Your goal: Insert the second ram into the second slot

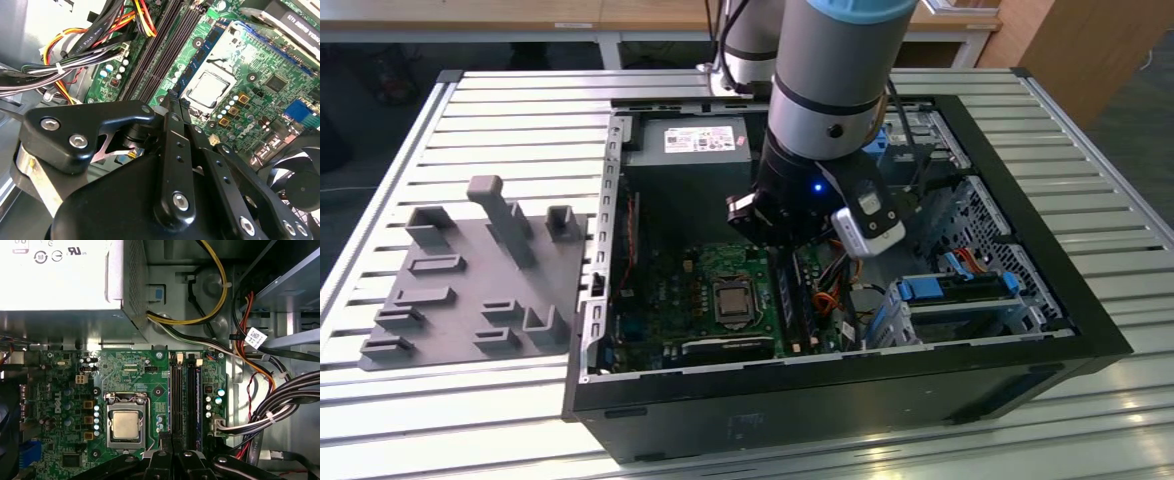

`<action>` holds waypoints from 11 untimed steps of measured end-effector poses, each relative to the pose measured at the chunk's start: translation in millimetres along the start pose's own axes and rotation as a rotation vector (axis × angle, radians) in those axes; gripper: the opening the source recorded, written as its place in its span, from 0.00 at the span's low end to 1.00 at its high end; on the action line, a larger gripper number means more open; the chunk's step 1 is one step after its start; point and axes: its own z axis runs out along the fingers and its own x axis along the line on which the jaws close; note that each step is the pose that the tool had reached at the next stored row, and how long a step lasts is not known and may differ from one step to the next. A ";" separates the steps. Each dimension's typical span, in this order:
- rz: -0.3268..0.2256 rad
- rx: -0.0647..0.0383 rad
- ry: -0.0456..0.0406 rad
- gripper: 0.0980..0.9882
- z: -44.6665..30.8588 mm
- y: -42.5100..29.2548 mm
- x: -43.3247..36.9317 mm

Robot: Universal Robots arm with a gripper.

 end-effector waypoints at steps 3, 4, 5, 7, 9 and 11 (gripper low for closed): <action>0.000 0.000 0.0001 0.02 1.8 -0.1 0.0; 0.000 0.000 0.0003 0.02 2.4 -0.1 -0.3; 0.000 0.000 0.0004 0.02 3.0 -0.2 -0.4; 0.000 0.000 0.0007 0.02 4.0 -0.3 -0.5; 0.001 0.000 0.0008 0.02 4.3 -0.3 -0.5; 0.002 0.000 0.0008 0.02 4.8 -0.3 -0.6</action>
